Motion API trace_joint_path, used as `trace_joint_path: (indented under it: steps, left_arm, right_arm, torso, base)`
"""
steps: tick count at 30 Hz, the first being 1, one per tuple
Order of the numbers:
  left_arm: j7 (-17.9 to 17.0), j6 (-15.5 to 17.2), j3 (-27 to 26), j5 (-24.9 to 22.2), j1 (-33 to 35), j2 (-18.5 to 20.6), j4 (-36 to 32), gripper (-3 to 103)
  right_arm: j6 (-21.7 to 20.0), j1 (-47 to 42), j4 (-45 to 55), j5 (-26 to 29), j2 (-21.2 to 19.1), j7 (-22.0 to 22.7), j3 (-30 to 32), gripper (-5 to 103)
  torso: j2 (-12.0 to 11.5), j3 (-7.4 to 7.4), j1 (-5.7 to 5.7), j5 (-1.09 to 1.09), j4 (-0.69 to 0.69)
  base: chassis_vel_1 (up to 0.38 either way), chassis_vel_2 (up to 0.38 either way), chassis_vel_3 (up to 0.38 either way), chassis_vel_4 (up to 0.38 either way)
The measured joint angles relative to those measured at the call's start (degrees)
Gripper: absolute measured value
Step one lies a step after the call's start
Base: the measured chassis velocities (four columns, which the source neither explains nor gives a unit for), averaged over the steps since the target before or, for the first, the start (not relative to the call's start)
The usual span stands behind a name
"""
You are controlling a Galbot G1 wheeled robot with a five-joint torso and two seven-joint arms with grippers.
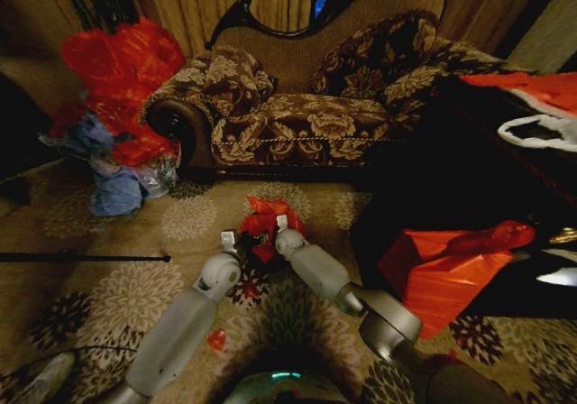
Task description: Place a garbage bag over the trash bin.
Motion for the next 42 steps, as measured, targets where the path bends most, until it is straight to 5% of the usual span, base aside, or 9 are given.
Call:
trace_joint_path:
  steps: [14, 28, 42]
  left_arm:
    - [-0.2, -2.1, -0.9, -0.9, 0.8, -0.8, 0.7, 38]
    - [-6.8, -3.5, -3.4, -3.6, 1.5, -2.2, -0.3, 1]
    - [-14.7, -7.1, -7.3, -4.8, 3.1, -1.4, -8.6, 0]
  right_arm:
    - [0.9, -0.6, 0.3, -0.3, 0.0, 0.6, 0.2, 0]
    - [1.5, -0.6, 1.2, -0.2, 0.0, 1.6, 0.4, 0]
    - [1.8, -0.8, 2.6, -0.4, 0.0, 1.9, 0.4, 0]
  torso:
    - [0.0, 0.0, 0.0, -0.01, 0.0]
    - [0.0, 0.0, 0.0, 0.0, 0.0]
    - [0.0, -0.01, 0.0, 0.0, 0.0]
  base:
    - [0.0, 0.0, 0.0, 0.0]
    - [0.0, 0.0, 0.0, 0.0]
    - [0.0, 0.0, 0.0, 0.0]
